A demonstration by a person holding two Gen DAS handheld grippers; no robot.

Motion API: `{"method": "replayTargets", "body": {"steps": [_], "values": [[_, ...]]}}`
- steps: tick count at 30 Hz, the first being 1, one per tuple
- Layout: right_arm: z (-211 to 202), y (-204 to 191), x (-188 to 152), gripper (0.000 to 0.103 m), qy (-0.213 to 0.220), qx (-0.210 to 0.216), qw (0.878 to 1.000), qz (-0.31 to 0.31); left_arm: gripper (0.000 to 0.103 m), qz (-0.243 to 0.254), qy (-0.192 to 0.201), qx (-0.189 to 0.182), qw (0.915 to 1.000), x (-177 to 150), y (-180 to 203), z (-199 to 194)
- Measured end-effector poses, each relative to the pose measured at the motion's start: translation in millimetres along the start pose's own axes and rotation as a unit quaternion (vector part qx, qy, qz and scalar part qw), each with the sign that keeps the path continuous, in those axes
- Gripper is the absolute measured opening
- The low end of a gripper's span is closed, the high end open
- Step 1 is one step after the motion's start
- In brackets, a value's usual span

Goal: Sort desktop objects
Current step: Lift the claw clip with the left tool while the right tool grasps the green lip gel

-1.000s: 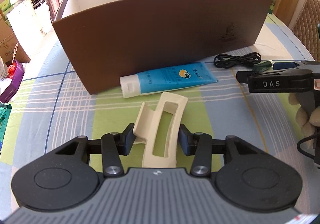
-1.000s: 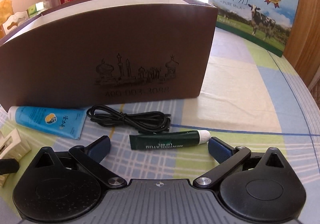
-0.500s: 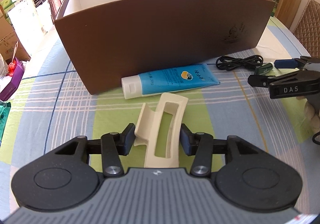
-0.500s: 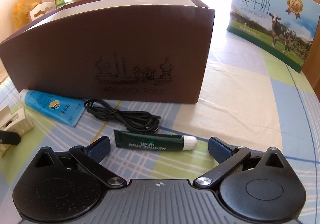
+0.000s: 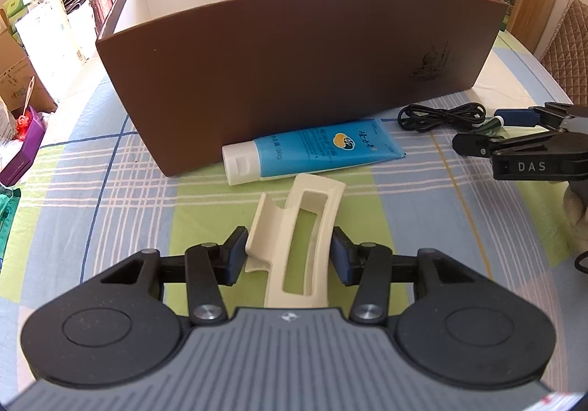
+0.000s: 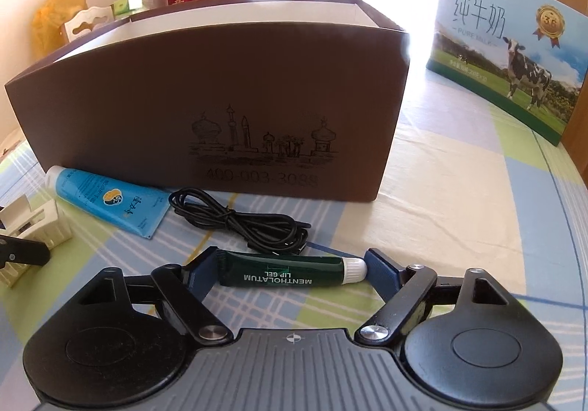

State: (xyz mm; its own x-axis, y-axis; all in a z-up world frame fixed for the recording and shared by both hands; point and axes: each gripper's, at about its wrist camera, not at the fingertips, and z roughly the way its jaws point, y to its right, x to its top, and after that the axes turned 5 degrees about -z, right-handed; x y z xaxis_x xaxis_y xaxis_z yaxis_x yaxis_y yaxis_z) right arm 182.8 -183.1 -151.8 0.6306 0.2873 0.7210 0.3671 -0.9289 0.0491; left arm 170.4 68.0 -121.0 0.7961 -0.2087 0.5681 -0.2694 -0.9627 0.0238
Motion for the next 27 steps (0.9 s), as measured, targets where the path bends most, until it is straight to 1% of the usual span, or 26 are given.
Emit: {"method": "replayTargets", "body": {"steps": [5, 9, 18, 22, 27], "values": [[-2.4, -5.7, -3.0, 0.081, -0.004, -0.003, 1.0, 0.003, 0.043, -0.001, 0.0, 0.002, 1.0, -1.0, 1.2, -1.1], [-8.1, -7.1, -7.6, 0.081, -0.01, -0.004, 1.0, 0.004, 0.04, -0.002, -0.002, 0.001, 1.0, -2.4, 1.8, -2.5], [-27.5, -15.2, -22.0, 0.082, -0.022, -0.003, 1.0, 0.008, 0.04, -0.003, -0.003, 0.003, 1.0, -10.5, 4.1, -9.7], [-33.1, -16.7, -27.1, 0.082, -0.023, -0.005, 1.0, 0.009, 0.04, -0.014, -0.001, 0.001, 0.9999, -9.0, 3.1, -8.4], [-36.8, -17.3, -29.3, 0.082, -0.026, -0.008, 1.0, 0.012, 0.039, 0.005, 0.002, 0.001, 1.0, -6.5, 7.9, -7.1]]}}
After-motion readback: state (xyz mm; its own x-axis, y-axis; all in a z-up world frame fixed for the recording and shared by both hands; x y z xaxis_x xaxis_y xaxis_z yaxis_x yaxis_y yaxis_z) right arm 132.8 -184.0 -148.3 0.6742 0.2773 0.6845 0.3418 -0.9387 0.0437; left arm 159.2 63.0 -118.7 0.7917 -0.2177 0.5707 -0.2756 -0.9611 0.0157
